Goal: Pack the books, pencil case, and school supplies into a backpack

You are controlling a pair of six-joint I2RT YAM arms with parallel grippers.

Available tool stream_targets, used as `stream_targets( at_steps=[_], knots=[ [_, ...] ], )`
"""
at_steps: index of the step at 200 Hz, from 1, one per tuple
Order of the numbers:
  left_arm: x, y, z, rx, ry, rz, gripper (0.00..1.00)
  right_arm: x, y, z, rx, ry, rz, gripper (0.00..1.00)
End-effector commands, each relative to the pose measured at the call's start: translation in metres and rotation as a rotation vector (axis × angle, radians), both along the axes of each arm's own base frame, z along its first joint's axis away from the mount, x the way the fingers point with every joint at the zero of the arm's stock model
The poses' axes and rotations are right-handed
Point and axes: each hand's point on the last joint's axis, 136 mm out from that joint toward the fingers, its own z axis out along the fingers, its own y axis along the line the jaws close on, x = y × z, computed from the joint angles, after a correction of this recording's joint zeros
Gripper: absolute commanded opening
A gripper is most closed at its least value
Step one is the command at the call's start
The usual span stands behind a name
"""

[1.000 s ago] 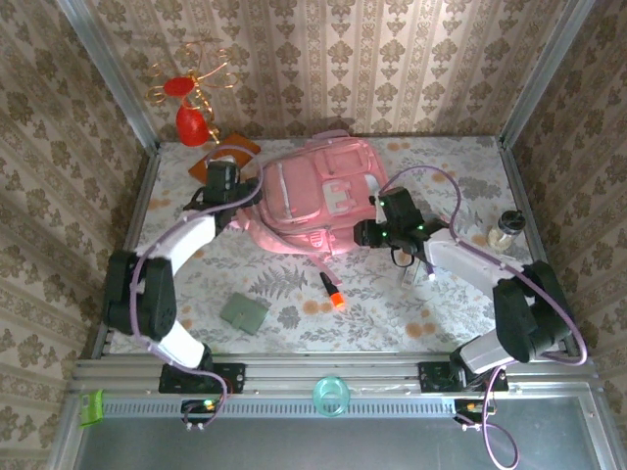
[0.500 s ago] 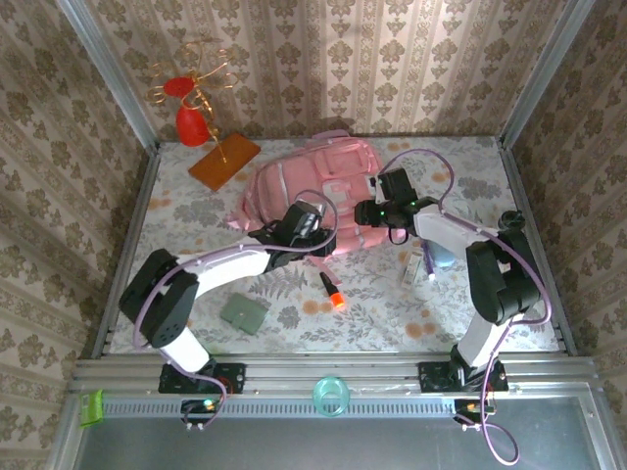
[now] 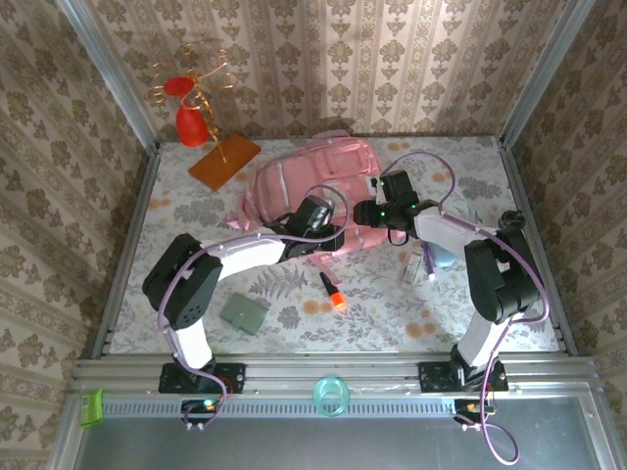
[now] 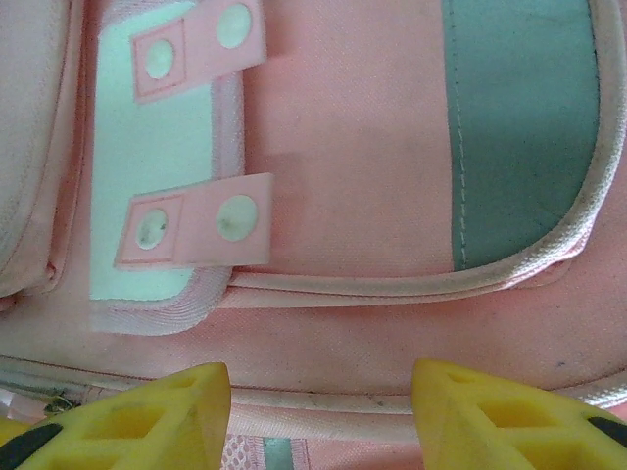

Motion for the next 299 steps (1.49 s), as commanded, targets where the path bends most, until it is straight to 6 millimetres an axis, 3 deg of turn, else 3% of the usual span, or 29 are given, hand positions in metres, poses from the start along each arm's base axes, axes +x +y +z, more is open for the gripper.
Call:
stream_targets(
  at_steps=[1,74,168,226,261,299],
  knots=[
    [0.004,0.007,0.002,0.021,-0.017,0.051,0.38,-0.01,0.003,-0.01,0.041,0.035,0.004,0.52],
    [0.008,0.019,-0.008,0.063,-0.048,0.11,0.44,-0.015,0.003,-0.02,0.045,0.058,0.004,0.52],
    [0.023,0.016,-0.02,0.121,-0.092,0.112,0.2,-0.018,0.004,-0.023,0.05,0.066,0.011,0.52],
    [0.014,0.004,-0.003,0.046,-0.096,0.054,0.0,-0.031,-0.009,-0.001,0.033,0.031,-0.029,0.57],
    [0.003,-0.01,0.015,-0.059,-0.084,-0.011,0.0,-0.045,0.004,0.008,0.178,0.061,-0.106,0.63],
    [-0.001,-0.016,0.016,-0.083,-0.077,-0.047,0.0,-0.033,0.023,0.015,0.272,0.081,-0.128,0.67]
  ],
)
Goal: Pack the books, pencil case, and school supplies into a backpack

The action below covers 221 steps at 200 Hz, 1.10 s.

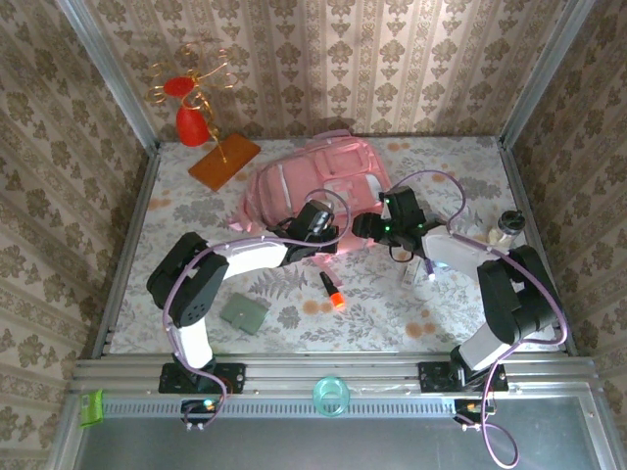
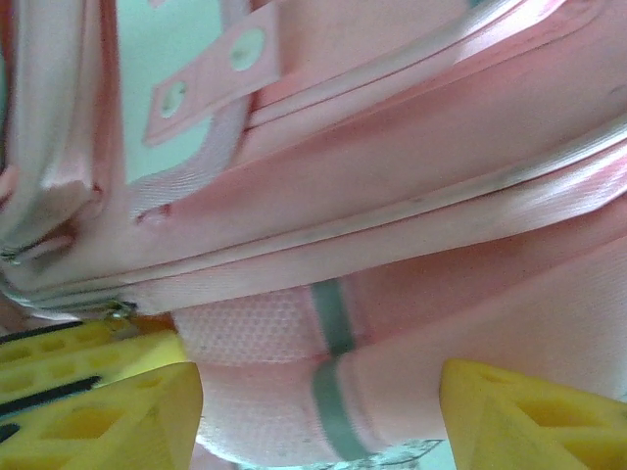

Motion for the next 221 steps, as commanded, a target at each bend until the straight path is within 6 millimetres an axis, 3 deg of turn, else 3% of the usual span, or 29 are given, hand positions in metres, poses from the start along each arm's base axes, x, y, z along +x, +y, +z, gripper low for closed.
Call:
stream_targets(
  at_steps=[1,91,125,164,221],
  knots=[
    [-0.006,-0.016,0.027,-0.092,-0.03,-0.069,0.0,0.01,0.016,0.011,0.101,0.011,-0.032,0.67],
    [-0.018,-0.027,0.023,-0.066,-0.059,-0.19,0.0,0.04,0.01,-0.014,0.167,0.071,-0.238,0.61],
    [-0.022,-0.019,0.02,-0.015,-0.05,-0.201,0.0,0.051,-0.011,-0.006,0.155,-0.003,-0.336,0.31],
    [-0.027,-0.01,0.025,-0.049,-0.002,-0.212,0.0,0.051,-0.038,0.001,0.027,-0.09,-0.394,0.0],
    [-0.035,0.008,0.028,-0.046,0.029,-0.221,0.0,0.051,-0.07,0.005,-0.147,-0.163,-0.44,0.0]
  ],
)
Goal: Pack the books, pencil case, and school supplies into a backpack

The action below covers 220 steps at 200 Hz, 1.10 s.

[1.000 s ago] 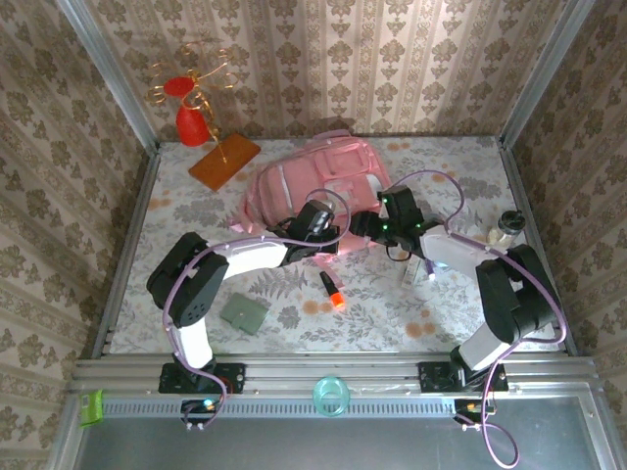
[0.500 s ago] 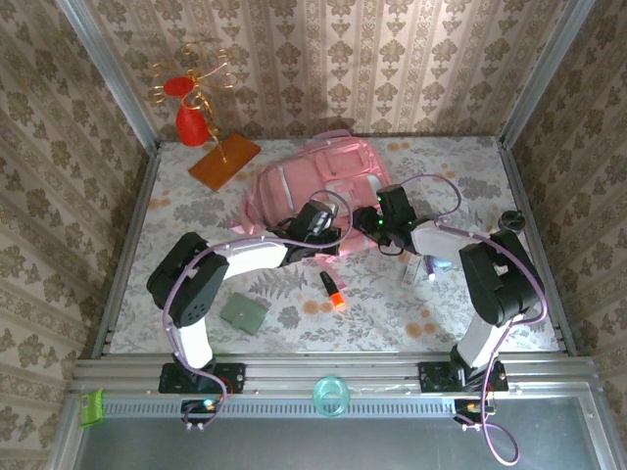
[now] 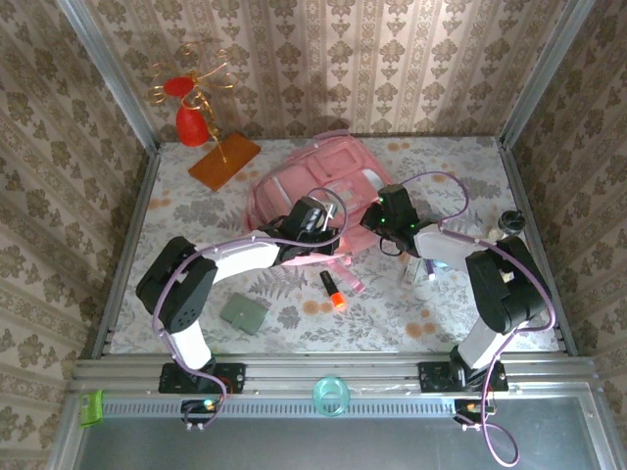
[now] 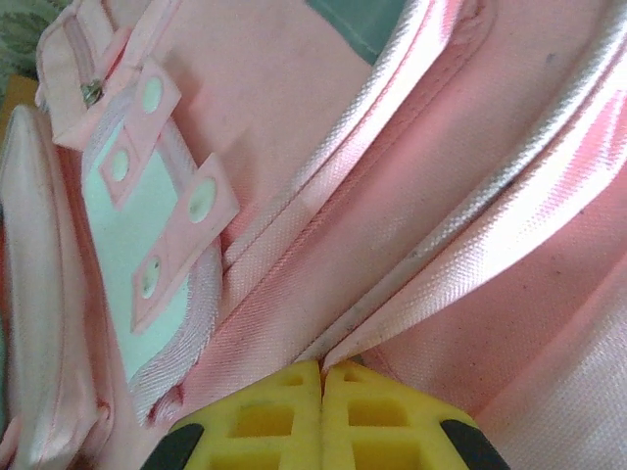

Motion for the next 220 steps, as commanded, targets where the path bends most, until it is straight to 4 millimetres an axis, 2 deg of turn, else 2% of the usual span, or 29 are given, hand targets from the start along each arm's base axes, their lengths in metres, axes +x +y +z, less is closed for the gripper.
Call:
stream_targets(
  at_steps=[1,24,57,86,107,126,153,176,195,220],
  knots=[
    [-0.015,0.013,0.01,0.01,0.018,-0.043,0.0,0.009,-0.047,0.007,-0.175,-0.068,-0.135,0.0],
    [-0.017,0.029,0.008,0.015,0.029,-0.027,0.0,0.013,-0.054,0.009,-0.181,-0.082,-0.153,0.0],
    [-0.02,0.064,0.0,0.068,0.039,-0.004,0.0,0.025,-0.063,0.012,-0.191,-0.087,-0.151,0.0],
    [-0.025,0.083,0.007,0.06,0.029,-0.02,0.0,0.039,-0.065,0.012,-0.223,-0.054,-0.078,0.0],
    [-0.032,0.071,0.018,-0.012,0.033,-0.084,0.0,0.047,-0.048,0.014,-0.226,-0.021,0.059,0.0],
    [-0.034,0.056,0.023,-0.077,0.043,-0.111,0.0,0.042,-0.033,0.018,-0.217,0.01,0.164,0.18],
    [-0.03,0.042,0.03,-0.092,0.025,-0.115,0.0,0.013,-0.026,0.028,-0.196,0.068,0.227,0.39],
    [-0.032,0.028,0.035,-0.098,0.007,-0.136,0.0,-0.02,-0.006,0.031,-0.076,0.104,0.27,0.54],
    [-0.034,0.018,0.037,-0.104,0.003,-0.155,0.0,-0.042,0.005,0.025,0.021,0.129,0.262,0.62],
    [-0.037,0.008,0.039,-0.114,-0.001,-0.175,0.0,-0.057,0.02,0.016,0.087,0.149,0.258,0.67]
  ],
)
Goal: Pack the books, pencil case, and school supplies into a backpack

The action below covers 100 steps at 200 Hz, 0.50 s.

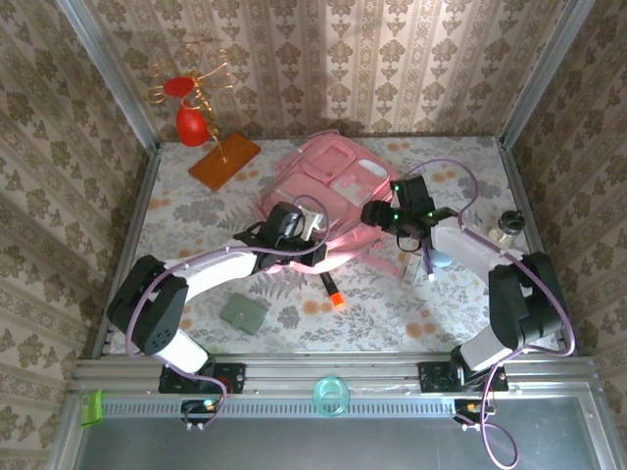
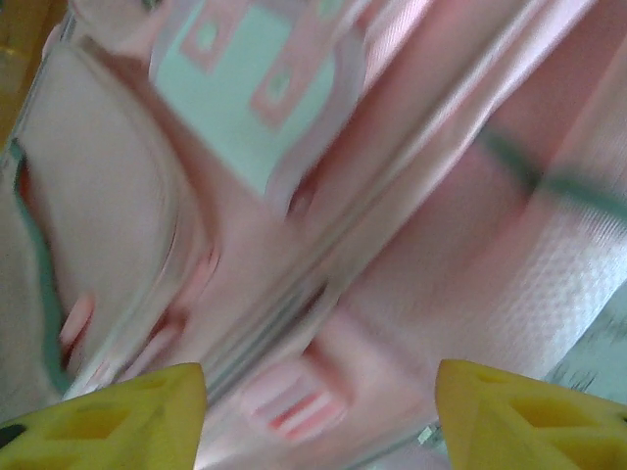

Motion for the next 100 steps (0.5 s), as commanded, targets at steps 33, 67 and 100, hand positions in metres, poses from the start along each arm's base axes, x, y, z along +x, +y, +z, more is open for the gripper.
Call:
stream_targets(
  at_steps=[33,67,100],
  knots=[
    [-0.002,-0.03,0.027,-0.077,-0.053,-0.066,0.0,-0.014,0.034,-0.018,0.142,0.073,0.004,0.68],
    [-0.006,-0.032,0.021,-0.054,-0.055,-0.081,0.0,-0.006,0.04,-0.019,0.182,0.065,-0.006,0.67],
    [-0.01,-0.034,0.018,-0.041,-0.058,-0.099,0.0,-0.005,0.045,-0.014,0.236,0.057,-0.018,0.66]
  ],
)
